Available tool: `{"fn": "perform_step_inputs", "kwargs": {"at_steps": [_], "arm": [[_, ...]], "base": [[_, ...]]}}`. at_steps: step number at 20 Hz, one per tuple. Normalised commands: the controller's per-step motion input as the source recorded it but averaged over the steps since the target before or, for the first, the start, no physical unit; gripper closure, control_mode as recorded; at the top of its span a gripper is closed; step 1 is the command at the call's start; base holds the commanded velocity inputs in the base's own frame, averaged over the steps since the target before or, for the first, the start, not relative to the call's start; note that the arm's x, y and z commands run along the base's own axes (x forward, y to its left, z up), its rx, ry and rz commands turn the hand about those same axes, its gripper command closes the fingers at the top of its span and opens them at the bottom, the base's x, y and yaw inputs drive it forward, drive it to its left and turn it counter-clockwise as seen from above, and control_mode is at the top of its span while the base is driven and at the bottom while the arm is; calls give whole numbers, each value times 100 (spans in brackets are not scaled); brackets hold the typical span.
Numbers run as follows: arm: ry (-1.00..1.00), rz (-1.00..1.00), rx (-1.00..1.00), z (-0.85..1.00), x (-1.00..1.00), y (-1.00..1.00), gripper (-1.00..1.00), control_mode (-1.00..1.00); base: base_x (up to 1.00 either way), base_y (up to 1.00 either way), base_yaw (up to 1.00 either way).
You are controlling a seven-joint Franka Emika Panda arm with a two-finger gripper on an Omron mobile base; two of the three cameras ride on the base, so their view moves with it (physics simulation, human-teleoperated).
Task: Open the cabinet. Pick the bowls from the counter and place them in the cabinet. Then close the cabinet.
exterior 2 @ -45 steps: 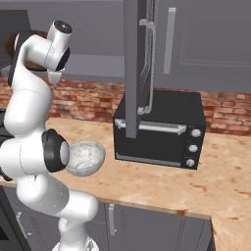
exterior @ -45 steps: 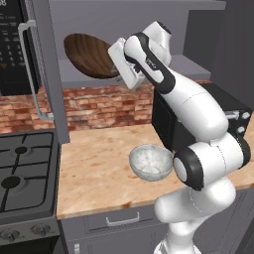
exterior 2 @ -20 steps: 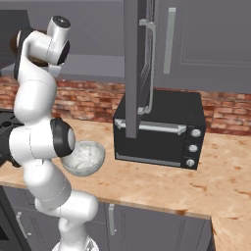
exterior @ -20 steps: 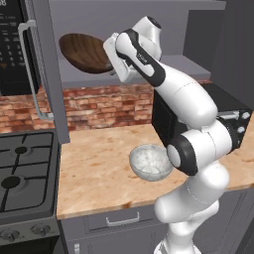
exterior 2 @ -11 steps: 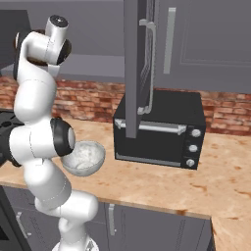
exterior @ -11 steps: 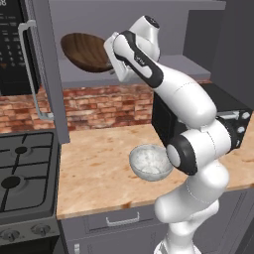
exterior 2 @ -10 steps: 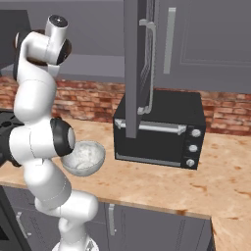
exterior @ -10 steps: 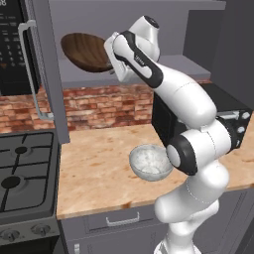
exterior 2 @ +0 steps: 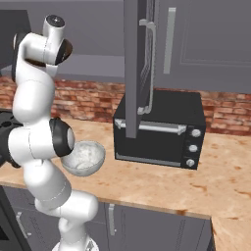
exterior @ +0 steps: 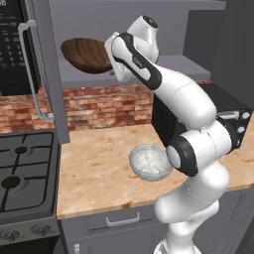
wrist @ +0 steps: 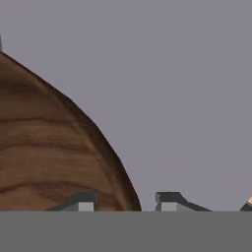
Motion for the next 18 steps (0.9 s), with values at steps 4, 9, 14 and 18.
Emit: {"fn": "perform_step_inputs", "kwargs": {"at_steps": [4,9,14,18], "arm": [[-4,-1,1,0,-4,-1,-100,-100],[-10,0,0,0,-31,-9,-100,-100],[-18,0,0,0,-85,-25,-100,-100],[-9,0,0,0,-100,-29,-100,-100]], "base": [[0,0,0],[0,0,0],[0,0,0],[0,0,0]]}}
